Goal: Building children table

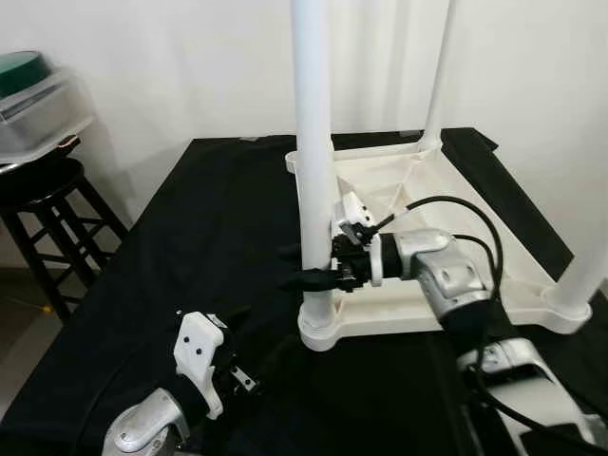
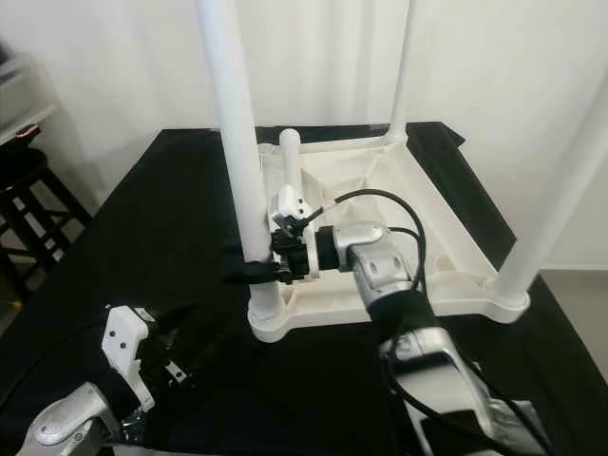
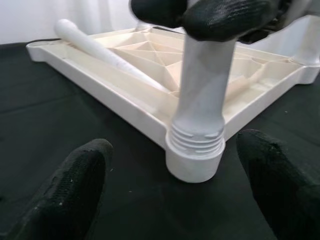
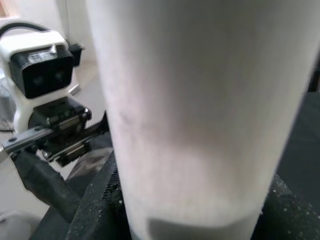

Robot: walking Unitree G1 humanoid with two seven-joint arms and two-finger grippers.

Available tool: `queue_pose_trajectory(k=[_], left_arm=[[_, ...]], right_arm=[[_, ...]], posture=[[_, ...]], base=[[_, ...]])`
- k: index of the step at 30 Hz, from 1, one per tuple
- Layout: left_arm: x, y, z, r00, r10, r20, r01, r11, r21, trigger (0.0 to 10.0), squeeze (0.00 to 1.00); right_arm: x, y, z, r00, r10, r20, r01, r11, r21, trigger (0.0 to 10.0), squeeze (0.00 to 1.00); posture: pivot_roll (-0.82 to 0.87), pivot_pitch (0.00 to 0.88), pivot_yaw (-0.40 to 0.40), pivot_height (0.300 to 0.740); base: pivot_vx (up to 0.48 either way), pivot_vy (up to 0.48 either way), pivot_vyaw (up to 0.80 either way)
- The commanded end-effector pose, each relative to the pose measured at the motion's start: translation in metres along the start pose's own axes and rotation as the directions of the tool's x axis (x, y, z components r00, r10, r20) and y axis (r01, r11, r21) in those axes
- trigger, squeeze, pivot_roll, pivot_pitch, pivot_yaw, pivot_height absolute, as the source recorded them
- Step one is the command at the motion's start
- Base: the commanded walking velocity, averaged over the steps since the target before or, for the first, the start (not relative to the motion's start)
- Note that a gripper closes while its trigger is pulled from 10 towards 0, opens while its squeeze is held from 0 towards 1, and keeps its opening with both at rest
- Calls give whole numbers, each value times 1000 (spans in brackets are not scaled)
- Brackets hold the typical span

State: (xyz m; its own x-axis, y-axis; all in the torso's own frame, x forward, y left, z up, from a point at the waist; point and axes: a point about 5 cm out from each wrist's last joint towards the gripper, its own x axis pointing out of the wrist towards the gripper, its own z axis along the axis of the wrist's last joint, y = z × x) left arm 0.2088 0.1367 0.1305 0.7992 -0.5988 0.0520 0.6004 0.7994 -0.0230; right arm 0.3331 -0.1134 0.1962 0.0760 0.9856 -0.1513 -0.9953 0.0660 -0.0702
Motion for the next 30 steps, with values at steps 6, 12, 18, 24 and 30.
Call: queue_pose_trajectory(k=[6,12,18,24,30], left_arm=[[-6,2,2,1000,10,4,-10,1000,-14,10000,0],[-5,5,0,1000,-2,-8,2,1000,-21,10000,0],[-4,6,0,1000,-4,-8,3,1000,-21,10000,0],[-1,6,0,1000,19,2,-19,1000,-20,10000,0],[1,5,0,1000,9,5,-9,1000,-25,10000,0]], right_arm=[[40,76,-71,758,-595,-267,648,731,214,0,0],[44,63,-59,760,-616,-208,646,751,138,0,0],[48,60,-57,760,-612,-219,642,760,105,9843,0],[48,43,-13,883,-469,20,461,874,153,10000,1000],[31,30,-4,999,-37,-18,36,998,-47,10000,0]], posture=[[-16,85,58,740],[-41,64,74,740],[-38,56,72,740],[-33,36,69,740],[-31,45,77,740]], base=[[0,0,0],[0,0,0],[0,0,0],[0,0,0],[0,0,0]])
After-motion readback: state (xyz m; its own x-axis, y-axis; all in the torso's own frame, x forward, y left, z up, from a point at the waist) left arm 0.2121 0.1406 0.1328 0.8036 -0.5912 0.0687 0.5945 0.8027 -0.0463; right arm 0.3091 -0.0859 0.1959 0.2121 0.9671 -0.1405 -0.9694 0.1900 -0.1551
